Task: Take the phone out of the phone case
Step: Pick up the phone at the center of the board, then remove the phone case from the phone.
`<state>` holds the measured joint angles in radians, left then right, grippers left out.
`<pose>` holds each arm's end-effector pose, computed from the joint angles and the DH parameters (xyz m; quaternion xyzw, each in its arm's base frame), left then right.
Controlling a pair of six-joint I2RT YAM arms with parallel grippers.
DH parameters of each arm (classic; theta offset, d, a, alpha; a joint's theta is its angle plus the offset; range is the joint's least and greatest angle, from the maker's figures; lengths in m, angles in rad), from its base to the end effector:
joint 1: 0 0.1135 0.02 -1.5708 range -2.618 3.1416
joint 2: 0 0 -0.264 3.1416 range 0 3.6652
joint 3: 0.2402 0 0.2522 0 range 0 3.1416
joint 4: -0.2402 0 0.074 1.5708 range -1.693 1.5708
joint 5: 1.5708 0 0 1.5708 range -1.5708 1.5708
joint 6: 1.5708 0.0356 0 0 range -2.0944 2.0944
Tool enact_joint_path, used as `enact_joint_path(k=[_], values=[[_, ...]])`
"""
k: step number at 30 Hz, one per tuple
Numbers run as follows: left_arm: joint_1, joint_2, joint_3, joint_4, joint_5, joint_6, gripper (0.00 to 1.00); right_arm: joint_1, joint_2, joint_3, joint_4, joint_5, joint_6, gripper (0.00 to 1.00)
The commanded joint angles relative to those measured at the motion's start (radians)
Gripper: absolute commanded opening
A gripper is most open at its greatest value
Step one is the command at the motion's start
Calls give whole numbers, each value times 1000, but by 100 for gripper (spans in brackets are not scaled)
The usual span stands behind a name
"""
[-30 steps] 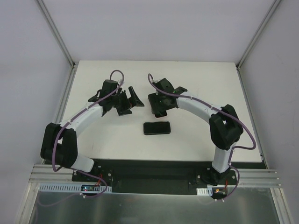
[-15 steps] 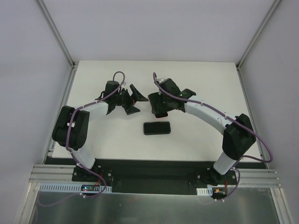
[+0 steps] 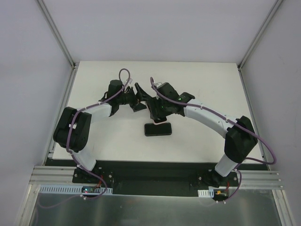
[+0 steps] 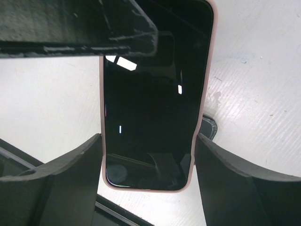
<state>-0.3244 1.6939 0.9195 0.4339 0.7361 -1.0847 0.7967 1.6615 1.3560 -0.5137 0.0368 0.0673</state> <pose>0.3375 -0.1387 0.2136 -0.0899 0.7846 -0.5726 0.2199 0.2599 0.2639 0.2799 -0.3254 0.8713 0.1381 0.3404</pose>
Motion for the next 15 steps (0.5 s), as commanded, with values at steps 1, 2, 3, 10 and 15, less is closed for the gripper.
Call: enact_joint_path(k=[1, 2, 3, 10, 15], values=[[-28, -5, 39, 51, 26, 2, 74, 13, -39, 52, 12, 9, 17, 13], [-31, -5, 39, 51, 23, 3, 70, 15, -37, 52, 11, 14, 19, 13], [-33, -8, 39, 51, 22, 3, 62, 15, -36, 54, 9, 15, 19, 13], [-36, -20, 32, 57, 25, 3, 34, 16, -28, 57, 11, 14, 28, 13], [-36, -13, 33, 92, 45, -18, 12, 18, -25, 63, 17, -9, 34, 13]])
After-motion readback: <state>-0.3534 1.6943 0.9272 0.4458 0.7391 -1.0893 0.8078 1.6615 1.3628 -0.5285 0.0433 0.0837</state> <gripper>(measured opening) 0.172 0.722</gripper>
